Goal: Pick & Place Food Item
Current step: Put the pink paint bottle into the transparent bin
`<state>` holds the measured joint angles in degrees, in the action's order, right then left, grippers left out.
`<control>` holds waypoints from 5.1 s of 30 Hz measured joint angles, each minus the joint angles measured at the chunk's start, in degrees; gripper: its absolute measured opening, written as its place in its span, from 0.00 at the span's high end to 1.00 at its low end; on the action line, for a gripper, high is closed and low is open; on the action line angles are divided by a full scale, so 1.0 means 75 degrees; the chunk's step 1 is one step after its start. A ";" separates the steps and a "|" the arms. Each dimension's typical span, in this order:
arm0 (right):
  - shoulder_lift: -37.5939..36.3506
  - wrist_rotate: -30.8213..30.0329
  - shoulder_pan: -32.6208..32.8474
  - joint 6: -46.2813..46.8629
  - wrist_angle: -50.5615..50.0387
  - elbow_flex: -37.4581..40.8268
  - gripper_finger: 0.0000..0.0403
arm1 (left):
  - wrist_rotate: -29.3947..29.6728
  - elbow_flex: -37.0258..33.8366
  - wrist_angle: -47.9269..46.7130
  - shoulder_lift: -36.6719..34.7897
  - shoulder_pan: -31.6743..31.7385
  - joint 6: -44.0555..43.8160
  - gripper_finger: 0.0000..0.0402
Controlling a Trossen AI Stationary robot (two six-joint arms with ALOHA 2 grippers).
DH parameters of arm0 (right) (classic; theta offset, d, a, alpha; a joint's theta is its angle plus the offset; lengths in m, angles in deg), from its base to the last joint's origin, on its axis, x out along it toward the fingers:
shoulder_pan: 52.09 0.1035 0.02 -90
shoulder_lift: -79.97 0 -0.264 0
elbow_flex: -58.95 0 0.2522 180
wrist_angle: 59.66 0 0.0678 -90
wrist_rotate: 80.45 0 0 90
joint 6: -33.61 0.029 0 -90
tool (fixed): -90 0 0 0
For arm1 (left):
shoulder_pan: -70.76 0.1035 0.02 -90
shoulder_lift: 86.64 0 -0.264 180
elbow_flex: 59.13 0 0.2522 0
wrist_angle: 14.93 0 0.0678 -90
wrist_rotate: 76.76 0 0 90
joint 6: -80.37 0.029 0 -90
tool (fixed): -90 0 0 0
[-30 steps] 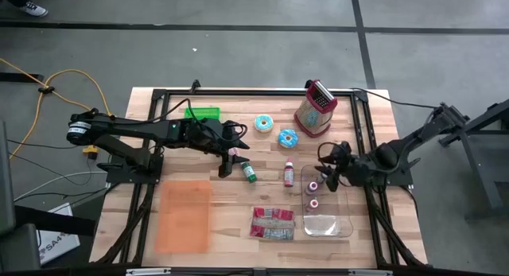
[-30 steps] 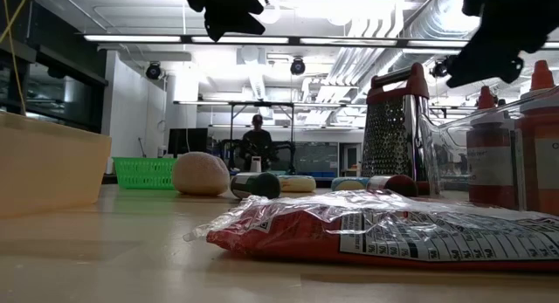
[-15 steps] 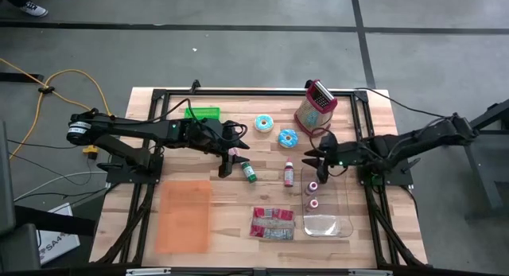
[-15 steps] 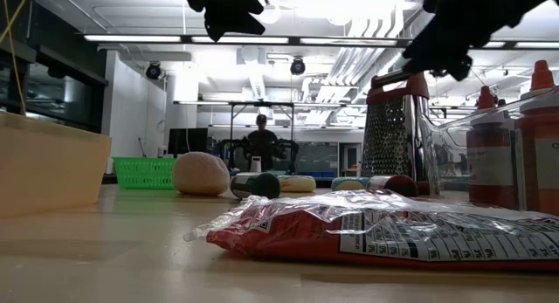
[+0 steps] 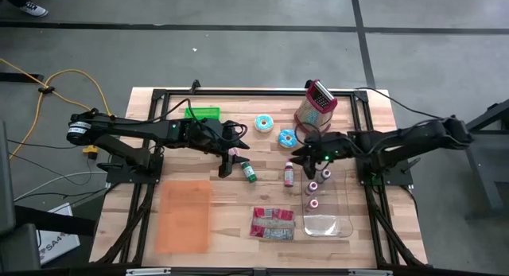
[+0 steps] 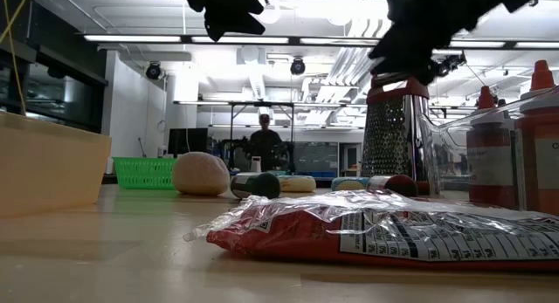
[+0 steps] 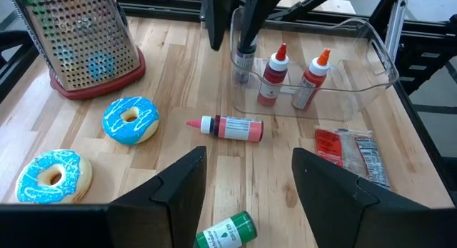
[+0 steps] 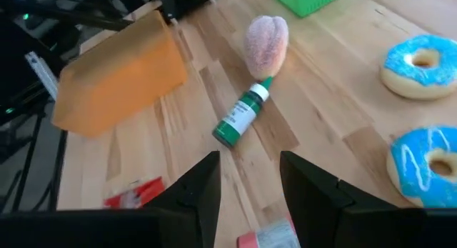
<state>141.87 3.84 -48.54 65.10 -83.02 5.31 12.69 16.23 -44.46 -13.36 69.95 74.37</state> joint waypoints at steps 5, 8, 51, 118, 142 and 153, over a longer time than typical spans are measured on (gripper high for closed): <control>0.0434 0.0028 0.0004 -0.0459 -0.1173 -0.0856 0.67 | 0.0001 0.0000 0.0000 0.0000 -0.0001 0.0000 0.50; 0.0715 0.0025 0.0004 -0.0462 -0.1783 -0.1268 0.67 | 0.0000 0.0000 0.0000 0.0000 0.0001 0.0000 0.50; 0.3477 0.3463 -0.2674 0.2480 -0.4754 -0.3649 0.67 | 0.0001 0.0000 0.0000 0.0000 0.0001 0.0000 0.50; 0.5798 0.1600 -0.2321 0.4634 -0.8153 -0.6179 0.67 | 0.0001 -0.0003 0.0000 0.0000 0.0001 0.0000 0.50; 0.5795 0.2944 -0.2423 0.5631 -0.6344 -0.4821 0.67 | 0.0001 0.0000 0.0000 0.0000 0.0001 0.0000 0.50; 0.5792 0.2997 -0.2369 0.5658 -0.6282 -0.4788 0.67 | 0.0001 -0.0002 0.0000 0.0000 0.0001 0.0000 0.50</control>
<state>185.31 26.31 -66.31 107.54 -130.13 -30.60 12.71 16.22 -44.46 -13.36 69.95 74.37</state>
